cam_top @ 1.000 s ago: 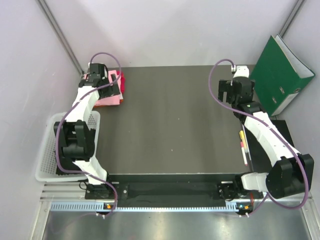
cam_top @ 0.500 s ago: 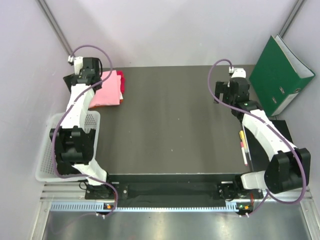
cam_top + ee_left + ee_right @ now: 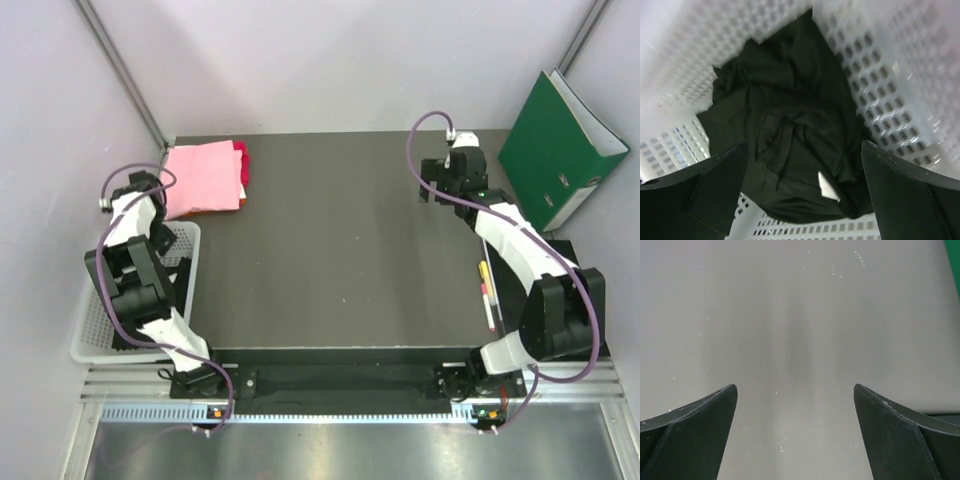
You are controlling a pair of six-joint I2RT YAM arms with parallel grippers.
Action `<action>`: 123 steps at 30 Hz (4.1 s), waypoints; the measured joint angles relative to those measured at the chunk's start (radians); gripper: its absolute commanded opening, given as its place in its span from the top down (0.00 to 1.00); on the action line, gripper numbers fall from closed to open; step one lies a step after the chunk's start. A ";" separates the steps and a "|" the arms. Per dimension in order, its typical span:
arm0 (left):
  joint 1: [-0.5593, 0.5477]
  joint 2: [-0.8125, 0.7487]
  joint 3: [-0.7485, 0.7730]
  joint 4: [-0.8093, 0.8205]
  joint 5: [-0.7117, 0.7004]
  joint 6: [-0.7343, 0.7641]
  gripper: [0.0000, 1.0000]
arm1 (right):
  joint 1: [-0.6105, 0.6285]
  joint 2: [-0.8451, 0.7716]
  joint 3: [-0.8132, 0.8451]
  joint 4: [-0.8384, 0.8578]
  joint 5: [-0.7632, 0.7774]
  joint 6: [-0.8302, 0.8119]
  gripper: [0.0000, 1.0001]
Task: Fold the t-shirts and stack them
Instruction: Grab crumpled tshirt from bin with the left arm, then move the tshirt to the center of the board, then flatten out the tshirt
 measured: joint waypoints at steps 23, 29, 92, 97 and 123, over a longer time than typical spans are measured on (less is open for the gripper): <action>-0.010 -0.056 -0.307 0.123 0.141 -0.074 1.00 | 0.000 0.105 0.076 -0.002 -0.090 0.020 0.00; -0.010 -0.063 -0.296 0.099 0.137 -0.068 1.00 | 0.000 0.122 0.076 -0.002 -0.096 0.025 0.00; -0.607 0.118 0.082 0.316 0.904 0.037 0.24 | 0.020 0.026 0.040 -0.011 -0.217 0.121 0.00; -0.607 0.131 0.080 0.321 0.969 0.037 0.14 | 0.020 0.033 0.039 -0.008 -0.218 0.124 0.00; -0.729 0.145 0.036 0.295 1.116 0.126 0.94 | 0.020 0.013 -0.074 0.014 -0.236 0.152 0.00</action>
